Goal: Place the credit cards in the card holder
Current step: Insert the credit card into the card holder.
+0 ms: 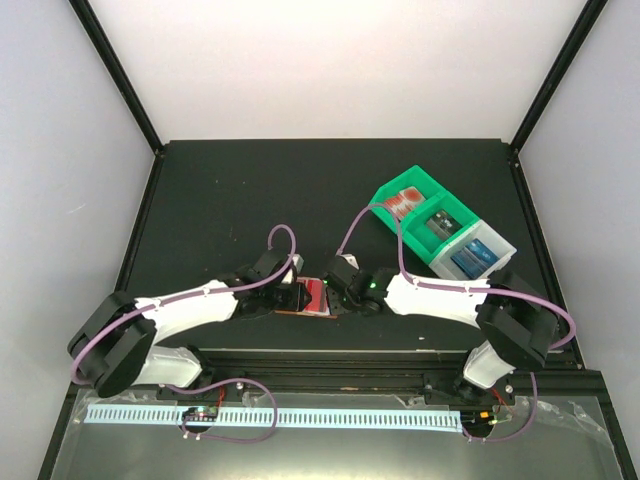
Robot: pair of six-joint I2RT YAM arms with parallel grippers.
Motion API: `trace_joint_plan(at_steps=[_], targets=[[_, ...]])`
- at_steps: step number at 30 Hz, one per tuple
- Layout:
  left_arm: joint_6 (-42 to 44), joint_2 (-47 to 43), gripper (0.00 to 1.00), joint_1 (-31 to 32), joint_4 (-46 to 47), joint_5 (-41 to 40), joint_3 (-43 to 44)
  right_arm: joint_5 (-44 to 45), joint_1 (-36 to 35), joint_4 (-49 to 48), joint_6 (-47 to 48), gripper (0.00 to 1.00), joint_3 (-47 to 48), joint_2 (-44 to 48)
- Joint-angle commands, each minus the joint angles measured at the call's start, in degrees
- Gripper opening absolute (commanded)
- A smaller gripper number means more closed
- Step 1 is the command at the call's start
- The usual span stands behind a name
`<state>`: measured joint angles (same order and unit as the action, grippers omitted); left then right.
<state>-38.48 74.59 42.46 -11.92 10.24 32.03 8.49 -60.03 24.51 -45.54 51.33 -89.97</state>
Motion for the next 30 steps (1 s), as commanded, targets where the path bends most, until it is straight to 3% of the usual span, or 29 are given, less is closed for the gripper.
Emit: trace_joint_plan(at_steps=[1, 6, 13, 30], targets=[[0.5, 1.7, 0.30, 0.3, -1.0, -2.5, 2.6, 1.3, -0.2, 0.3, -0.6, 0.43, 0.4, 0.6], [0.8, 5.4, 0.16, 0.3, -0.6, -2.4, 3.6, 0.7, -0.3, 0.1, -0.6, 0.42, 0.6, 0.4], [1.0, 7.2, 0.08, 0.3, 0.1, -2.3, 3.5, 0.4, -0.3, 0.1, -0.5, 0.42, 0.8, 0.4], [1.0, 9.4, 0.03, 0.3, 1.0, -2.5, 2.8, -7.6, -0.3, -6.5, -0.5, 0.41, 0.9, -0.9]])
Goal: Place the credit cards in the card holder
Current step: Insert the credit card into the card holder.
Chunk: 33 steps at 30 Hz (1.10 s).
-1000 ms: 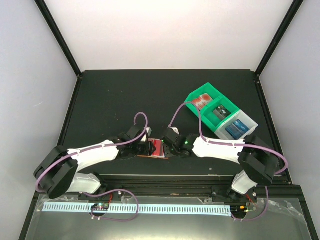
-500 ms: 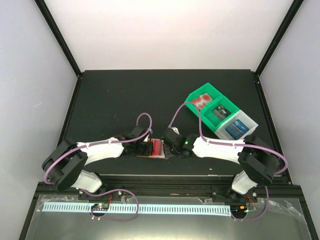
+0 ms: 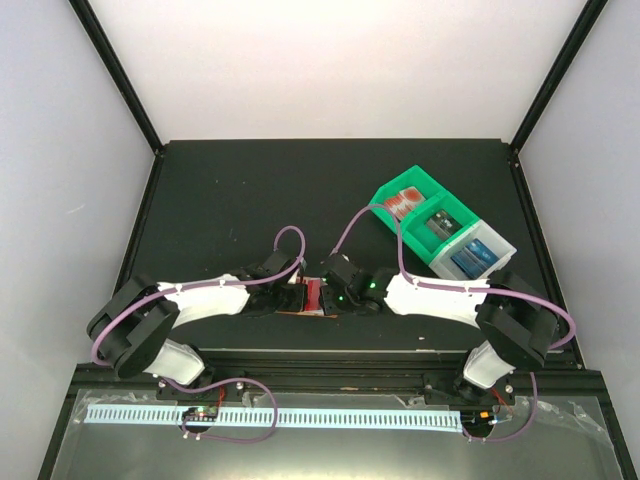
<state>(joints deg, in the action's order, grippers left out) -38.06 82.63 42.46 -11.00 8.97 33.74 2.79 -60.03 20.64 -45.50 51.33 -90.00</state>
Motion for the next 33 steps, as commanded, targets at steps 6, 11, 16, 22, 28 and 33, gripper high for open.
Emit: trace_joint_plan(at_steps=[6, 11, 16, 22, 28, 33], targets=[[0.5, 1.2, 0.02, 0.3, 0.4, -1.2, 0.7, -2.6, -0.3, -3.1, -1.5, 0.41, 1.6, -3.2], [0.3, 1.1, 0.02, 0.3, 1.0, -1.1, 0.2, -6.0, -0.3, -5.5, -0.7, 0.41, 2.2, -5.4], [0.1, 0.5, 0.02, 0.3, 1.0, -1.0, -0.1, -7.8, -0.3, -8.6, 0.0, 0.41, 2.3, -6.2], [-0.6, -3.5, 0.13, 0.3, 1.1, -1.7, -0.7, -7.1, -0.3, -8.9, 0.1, 0.40, 3.8, -7.6], [-1.4, -8.3, 0.14, 0.3, -2.1, -7.0, -0.7, -6.7, -0.3, -8.7, 1.1, 0.40, 5.1, -8.1], [-3.2, -14.7, 0.16, 0.1, -6.1, -14.5, -0.6, -7.1, -0.2, -8.7, 2.4, 0.41, 6.3, -8.5]])
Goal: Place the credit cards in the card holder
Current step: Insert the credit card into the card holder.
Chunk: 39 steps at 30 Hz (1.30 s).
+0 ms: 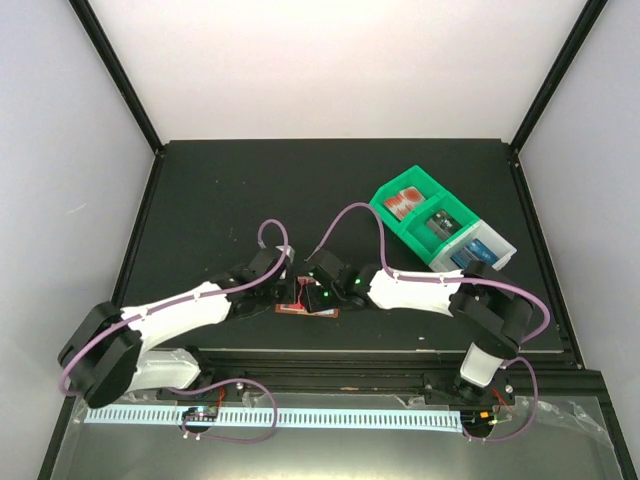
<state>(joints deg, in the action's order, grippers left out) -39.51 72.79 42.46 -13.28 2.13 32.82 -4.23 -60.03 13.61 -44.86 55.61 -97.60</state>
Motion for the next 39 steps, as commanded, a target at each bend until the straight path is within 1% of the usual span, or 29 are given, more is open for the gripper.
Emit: trace_joint_plan(at_steps=[1, 9, 13, 17, 21, 25, 27, 30, 31, 33, 35, 36, 37, 39], targets=[[-1.9, -6.0, 0.16, 0.1, -4.8, -9.1, 0.6, -0.2, -0.2, -1.8, 2.0, 0.41, 2.2, -0.9], [-3.1, -16.0, 0.20, -1.1, -11.7, -18.0, 2.0, -3.7, -0.3, -3.7, 4.7, 0.43, 4.7, -2.7], [-2.8, -21.6, 0.26, -2.2, -14.2, -20.8, 2.4, -6.5, -0.3, -5.3, 5.4, 0.43, 6.5, -4.7], [-1.7, -26.2, 0.34, -3.3, -16.1, -20.6, 2.9, -7.3, -0.3, -5.0, 5.9, 0.44, 8.2, -6.1], [0.3, -28.1, 0.45, -4.1, -14.9, -15.4, 2.3, -4.3, 0.5, -3.7, 7.1, 0.44, 7.9, -2.4], [1.9, -28.7, 0.53, -4.4, -12.3, -9.0, 0.6, 4.1, 2.8, 1.9, 10.0, 0.47, 6.7, 4.8], [2.9, -29.1, 0.59, -4.6, -10.7, -5.7, -0.4, 7.9, 5.5, 4.4, 11.2, 0.49, 4.6, 8.6], [4.7, -29.5, 0.66, -4.6, -8.3, -1.0, -1.9, 8.5, 11.6, 6.1, 14.6, 0.53, -0.2, 14.9], [5.3, -29.6, 0.68, -4.7, -7.7, 0.2, -2.3, 9.1, 13.5, 6.4, 16.1, 0.56, -1.7, 17.0], [6.7, -29.7, 0.74, -4.9, -6.5, 2.8, -3.1, 13.4, 17.2, 7.4, 17.7, 0.63, -4.2, 20.7], [7.2, -30.0, 0.77, -5.1, -5.0, 4.8, -4.0, 17.1, 20.9, 8.6, 19.0, 0.69, -5.3, 23.1], [7.3, -30.1, 0.77, -5.2, -4.0, 5.8, -4.5, 18.7, 22.6, 9.0, 19.7, 0.75, -5.5, 23.6], [7.2, -30.1, 0.78, -5.2, -2.7, 6.7, -4.9, 20.1, 24.4, 9.2, 20.4, 0.78, -5.4, 23.3], [7.3, -29.6, 0.79, -5.3, -1.2, 9.0, -5.3, 21.8, 27.7, 10.1, 21.7, 0.80, -4.4, 21.2]])
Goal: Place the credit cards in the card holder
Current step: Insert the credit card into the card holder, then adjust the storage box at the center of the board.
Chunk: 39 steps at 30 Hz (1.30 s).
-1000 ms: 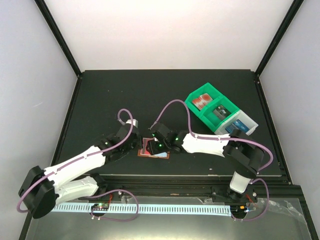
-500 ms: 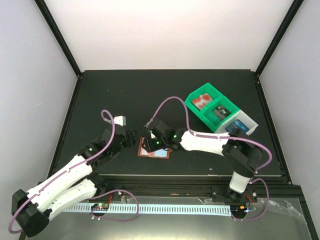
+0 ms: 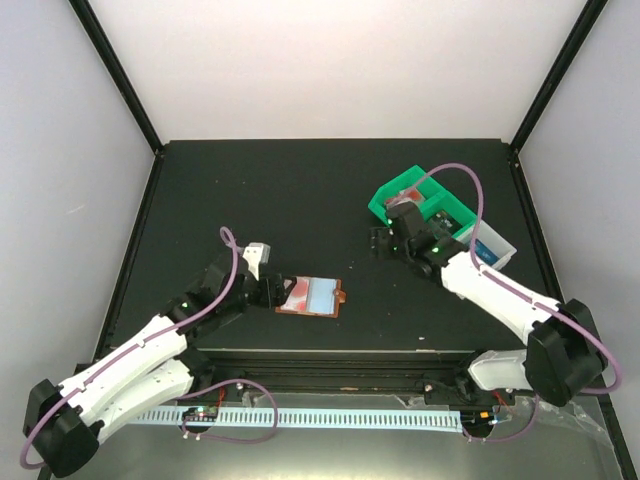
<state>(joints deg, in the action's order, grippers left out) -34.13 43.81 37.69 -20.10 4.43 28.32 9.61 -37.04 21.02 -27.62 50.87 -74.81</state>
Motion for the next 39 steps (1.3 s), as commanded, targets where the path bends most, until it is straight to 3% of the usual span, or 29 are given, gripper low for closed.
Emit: trace_joint_plan(at_steps=[1, 8, 16, 23, 33, 39], targets=[[2.0, -0.1, 0.79, -0.6, 6.0, 7.3, -0.8, 8.7, 6.2, 2.7, 5.1, 0.81, 1.2, -3.0], [2.5, 3.5, 0.80, -0.8, 7.6, 10.2, -0.3, 11.1, 10.6, 2.7, 10.8, 0.81, 9.4, -16.7], [3.4, 4.8, 0.80, -1.5, 7.8, 10.2, -0.1, 9.8, 13.0, 5.1, 6.8, 0.82, 16.4, -27.1], [3.9, 7.2, 0.80, -2.2, 7.2, 9.6, 0.5, 0.4, 13.5, 4.4, 5.9, 0.77, 16.5, -31.1], [3.8, 8.3, 0.80, -3.0, 6.8, 9.5, 0.6, -16.6, 13.3, -1.9, 18.3, 0.71, 11.5, -28.9], [3.2, 8.4, 0.80, -3.4, 6.9, 9.1, 0.5, -23.9, 11.4, -2.9, 14.5, 0.71, 10.1, -28.2]])
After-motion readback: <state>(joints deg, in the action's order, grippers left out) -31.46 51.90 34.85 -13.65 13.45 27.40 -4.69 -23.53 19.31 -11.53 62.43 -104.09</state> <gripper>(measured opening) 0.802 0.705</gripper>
